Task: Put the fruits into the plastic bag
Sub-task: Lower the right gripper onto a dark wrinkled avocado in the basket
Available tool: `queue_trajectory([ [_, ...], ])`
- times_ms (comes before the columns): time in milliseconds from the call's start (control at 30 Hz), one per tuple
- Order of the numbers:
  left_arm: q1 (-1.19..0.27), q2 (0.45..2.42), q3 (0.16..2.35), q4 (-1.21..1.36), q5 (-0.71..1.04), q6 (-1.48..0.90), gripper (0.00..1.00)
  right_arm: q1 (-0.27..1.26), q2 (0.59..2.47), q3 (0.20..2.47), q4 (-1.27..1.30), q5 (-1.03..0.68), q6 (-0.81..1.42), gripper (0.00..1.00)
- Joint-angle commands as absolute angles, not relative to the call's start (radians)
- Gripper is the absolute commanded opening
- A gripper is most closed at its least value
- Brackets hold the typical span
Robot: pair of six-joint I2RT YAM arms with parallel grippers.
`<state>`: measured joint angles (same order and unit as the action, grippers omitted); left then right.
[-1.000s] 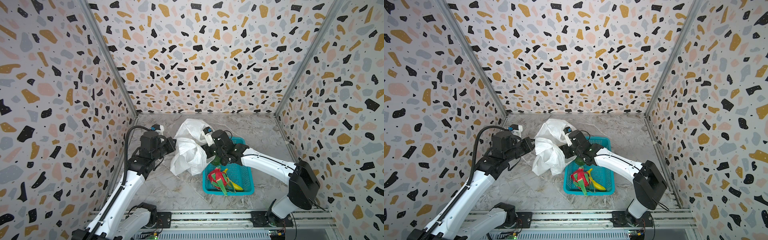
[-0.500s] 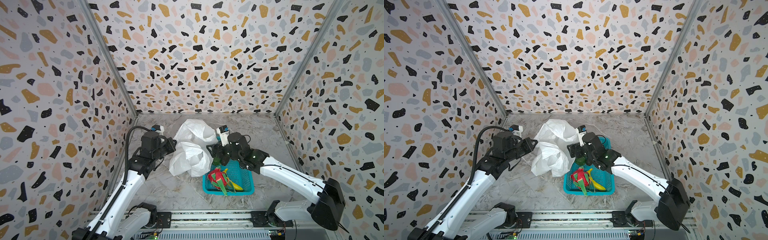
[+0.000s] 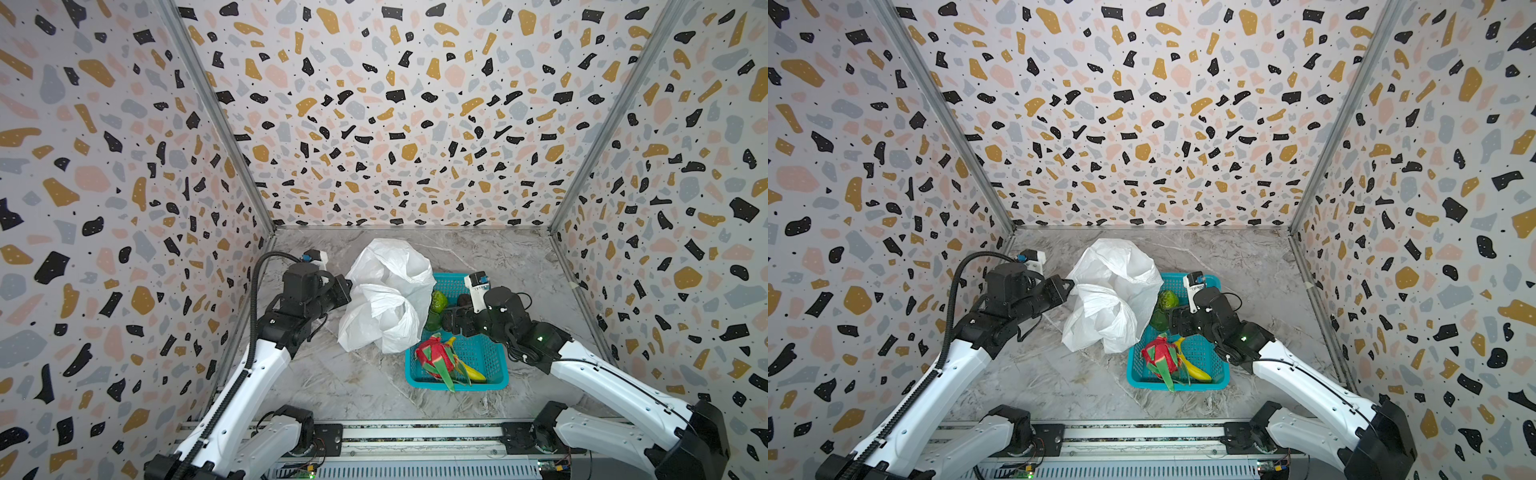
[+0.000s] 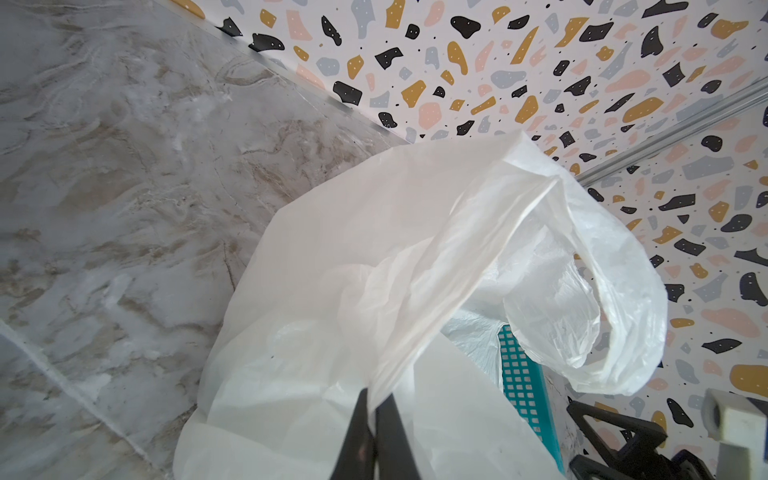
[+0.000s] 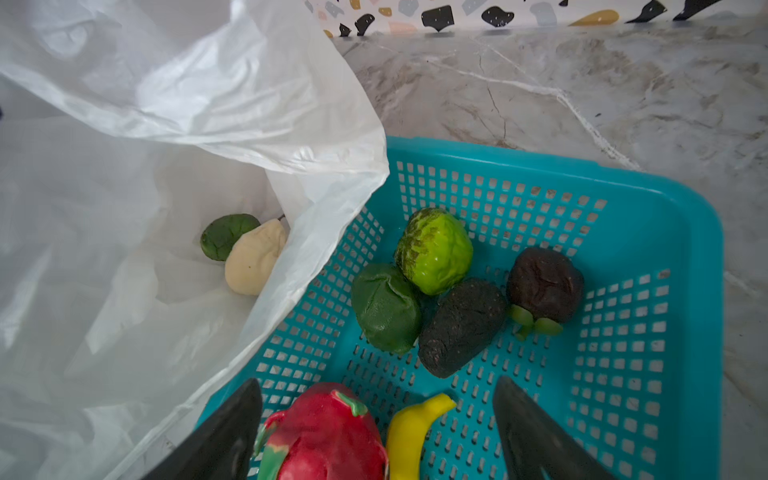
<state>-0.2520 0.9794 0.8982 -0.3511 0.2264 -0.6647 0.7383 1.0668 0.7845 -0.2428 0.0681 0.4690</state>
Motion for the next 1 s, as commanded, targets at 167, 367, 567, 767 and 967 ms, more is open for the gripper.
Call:
queue_trajectory([
  [167, -0.252, 0.975, 0.878, -0.319, 0.227, -0.657, 0.00, 0.634, 1.301, 0.834, -0.270, 0.017, 0.598, 0.85],
  [367, -0.253, 0.967, 0.871, -0.312, 0.232, -0.664, 0.00, 0.538, 1.452, 0.834, -0.146, -0.089, 0.653, 0.77],
  [567, -0.252, 0.966, 0.868, -0.313, 0.233, -0.663, 0.00, 0.526, 1.544, 0.865, -0.092, -0.138, 0.653, 0.73],
  [767, -0.253, 0.967, 0.864, -0.309, 0.234, -0.665, 0.00, 0.526, 1.603, 0.872, -0.062, -0.157, 0.673, 0.69],
  [967, -0.253, 0.968, 0.865, -0.309, 0.233, -0.667, 0.00, 0.528, 1.578, 0.853, -0.057, -0.140, 0.701, 0.47],
])
